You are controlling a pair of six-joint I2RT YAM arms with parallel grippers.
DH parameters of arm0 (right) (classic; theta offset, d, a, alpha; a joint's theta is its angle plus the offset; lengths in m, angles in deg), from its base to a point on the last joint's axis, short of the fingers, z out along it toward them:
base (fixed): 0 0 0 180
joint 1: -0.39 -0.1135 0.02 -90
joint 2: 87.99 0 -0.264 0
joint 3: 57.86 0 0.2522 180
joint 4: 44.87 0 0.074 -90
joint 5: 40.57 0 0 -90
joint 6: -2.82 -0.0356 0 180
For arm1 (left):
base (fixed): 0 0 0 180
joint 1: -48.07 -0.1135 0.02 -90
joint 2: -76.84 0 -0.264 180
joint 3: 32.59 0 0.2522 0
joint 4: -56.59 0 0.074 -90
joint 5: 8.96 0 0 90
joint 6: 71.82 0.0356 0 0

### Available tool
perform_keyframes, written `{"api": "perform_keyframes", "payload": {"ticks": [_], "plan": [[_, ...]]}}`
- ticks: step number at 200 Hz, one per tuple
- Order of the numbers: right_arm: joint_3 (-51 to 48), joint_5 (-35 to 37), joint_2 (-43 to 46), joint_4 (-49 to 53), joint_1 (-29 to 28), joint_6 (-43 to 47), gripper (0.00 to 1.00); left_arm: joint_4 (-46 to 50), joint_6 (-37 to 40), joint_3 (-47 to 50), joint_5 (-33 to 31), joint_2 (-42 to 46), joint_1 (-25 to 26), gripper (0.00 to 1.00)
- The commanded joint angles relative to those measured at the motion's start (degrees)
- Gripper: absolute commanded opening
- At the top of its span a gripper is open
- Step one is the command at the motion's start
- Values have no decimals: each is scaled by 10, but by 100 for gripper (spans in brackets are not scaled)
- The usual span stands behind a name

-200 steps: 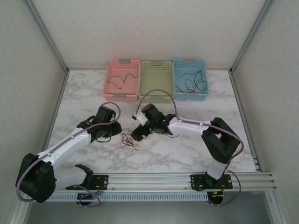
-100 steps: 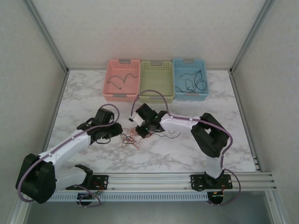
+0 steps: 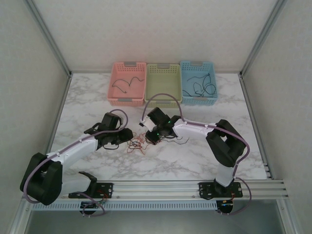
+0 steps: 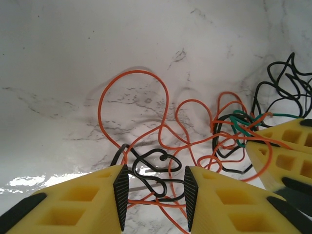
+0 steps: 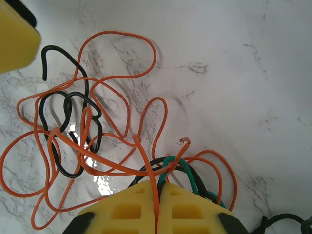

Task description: Untangle the cables

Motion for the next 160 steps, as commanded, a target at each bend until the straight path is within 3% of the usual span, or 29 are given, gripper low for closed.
{"api": "perform_keyframes", "payload": {"ticks": [1,122,145,160], "plan": [[-13,-9,14,-7,5,-3,0,-1,12,9,-3,-22,-4,37],[-15,-12,11,-7,5,-4,0,18,26,-12,-38,-64,8,36],[-16,-13,12,-8,5,-4,0,33,29,-19,-60,-57,9,47],[-15,-14,12,-7,5,-3,0,29,30,-20,-52,-53,9,46]]}}
